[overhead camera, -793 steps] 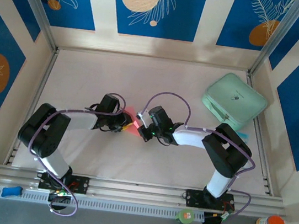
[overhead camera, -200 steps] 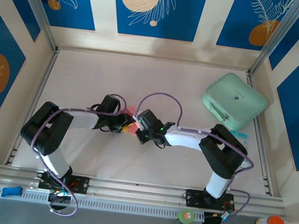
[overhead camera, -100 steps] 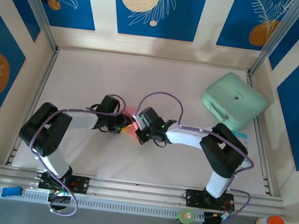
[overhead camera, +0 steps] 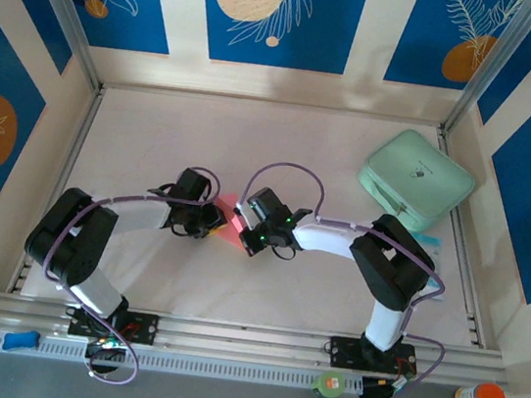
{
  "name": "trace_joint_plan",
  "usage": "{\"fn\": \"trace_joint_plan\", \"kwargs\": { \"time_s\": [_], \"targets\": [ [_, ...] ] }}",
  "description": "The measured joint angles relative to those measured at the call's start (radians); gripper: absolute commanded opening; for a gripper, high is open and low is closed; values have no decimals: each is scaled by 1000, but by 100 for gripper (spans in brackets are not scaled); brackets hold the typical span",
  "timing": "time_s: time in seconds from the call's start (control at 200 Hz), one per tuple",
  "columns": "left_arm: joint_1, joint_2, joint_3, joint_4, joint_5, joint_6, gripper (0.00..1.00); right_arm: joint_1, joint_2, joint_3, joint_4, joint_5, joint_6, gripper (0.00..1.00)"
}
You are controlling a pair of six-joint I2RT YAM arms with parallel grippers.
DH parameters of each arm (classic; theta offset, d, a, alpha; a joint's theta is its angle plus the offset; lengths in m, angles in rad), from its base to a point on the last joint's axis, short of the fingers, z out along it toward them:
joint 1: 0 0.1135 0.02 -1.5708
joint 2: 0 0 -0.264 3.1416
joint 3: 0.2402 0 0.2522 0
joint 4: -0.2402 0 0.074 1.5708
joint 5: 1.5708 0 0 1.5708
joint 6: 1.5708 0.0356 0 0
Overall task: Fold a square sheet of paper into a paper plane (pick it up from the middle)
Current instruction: Fourth fold the wing at the center of the table.
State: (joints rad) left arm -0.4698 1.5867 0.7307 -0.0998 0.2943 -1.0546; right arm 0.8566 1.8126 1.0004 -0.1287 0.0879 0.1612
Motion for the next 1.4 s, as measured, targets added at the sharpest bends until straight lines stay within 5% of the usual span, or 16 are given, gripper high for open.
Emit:
{"fn": "trace_joint_plan", "kwargs": {
  "time_s": [0.66, 1.005, 1.401],
  "targets": [
    [0, 0, 2, -15, -1, 17, 25, -26, 51, 52, -44, -107, 4, 5],
    [0, 5, 2, -18, -1, 18, 25, -30, 58, 76, -79, -122, 21, 18],
    [1, 31, 17, -17, 0, 18, 24, -19, 54, 99, -120, -84, 22, 20]
  ]
}}
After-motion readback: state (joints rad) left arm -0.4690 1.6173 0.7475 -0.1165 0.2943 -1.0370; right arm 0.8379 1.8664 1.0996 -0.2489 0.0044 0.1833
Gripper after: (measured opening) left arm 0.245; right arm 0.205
